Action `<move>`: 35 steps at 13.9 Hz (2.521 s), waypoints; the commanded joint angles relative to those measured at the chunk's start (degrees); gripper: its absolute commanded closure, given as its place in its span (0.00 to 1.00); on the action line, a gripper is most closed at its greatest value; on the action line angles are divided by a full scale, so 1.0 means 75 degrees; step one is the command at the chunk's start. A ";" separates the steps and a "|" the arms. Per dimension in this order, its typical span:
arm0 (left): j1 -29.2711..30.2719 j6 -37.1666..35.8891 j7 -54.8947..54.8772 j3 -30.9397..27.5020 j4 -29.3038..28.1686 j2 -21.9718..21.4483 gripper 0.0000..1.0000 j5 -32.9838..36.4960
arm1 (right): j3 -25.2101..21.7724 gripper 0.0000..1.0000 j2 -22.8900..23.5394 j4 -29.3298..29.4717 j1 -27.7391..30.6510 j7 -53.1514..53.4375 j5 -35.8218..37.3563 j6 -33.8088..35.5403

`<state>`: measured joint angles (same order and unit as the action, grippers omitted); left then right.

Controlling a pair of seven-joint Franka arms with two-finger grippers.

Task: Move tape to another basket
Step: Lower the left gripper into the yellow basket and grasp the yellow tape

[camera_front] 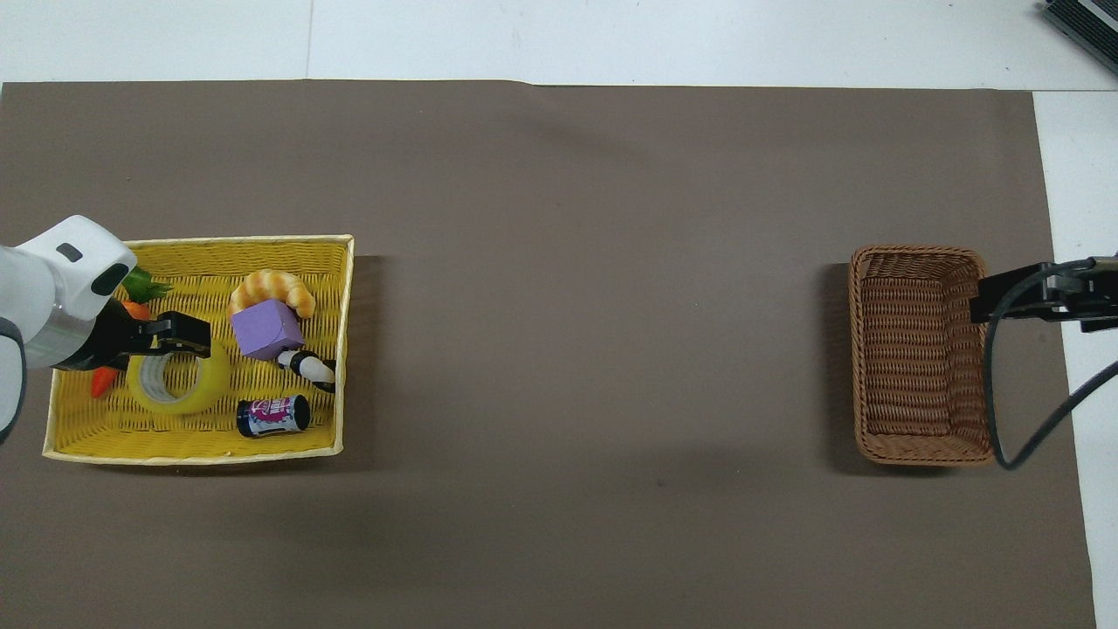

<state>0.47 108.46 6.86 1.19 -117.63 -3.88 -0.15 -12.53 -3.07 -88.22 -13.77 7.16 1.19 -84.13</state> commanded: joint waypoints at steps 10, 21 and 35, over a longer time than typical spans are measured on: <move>0.0278 0.1862 0.2903 0.0041 -0.1494 0.0131 0.00 -0.0004 | 0.0042 0.00 -0.0095 -0.0108 0.0125 -0.0158 -0.0124 -0.0114; 0.1531 0.3337 0.1667 0.0041 -0.2046 0.0773 0.08 -0.0004 | 0.0019 0.00 -0.0130 -0.0119 0.0207 -0.0216 -0.0089 0.0049; 0.1133 0.0576 0.0996 0.0111 -0.0032 0.0484 1.00 0.0078 | 0.0042 0.00 -0.0025 -0.0108 0.0934 -0.0123 -0.0487 -0.0079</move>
<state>9.90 117.31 14.69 2.32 -120.39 2.47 -0.14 -12.69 -3.09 -88.86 -7.08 7.16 -1.75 -84.00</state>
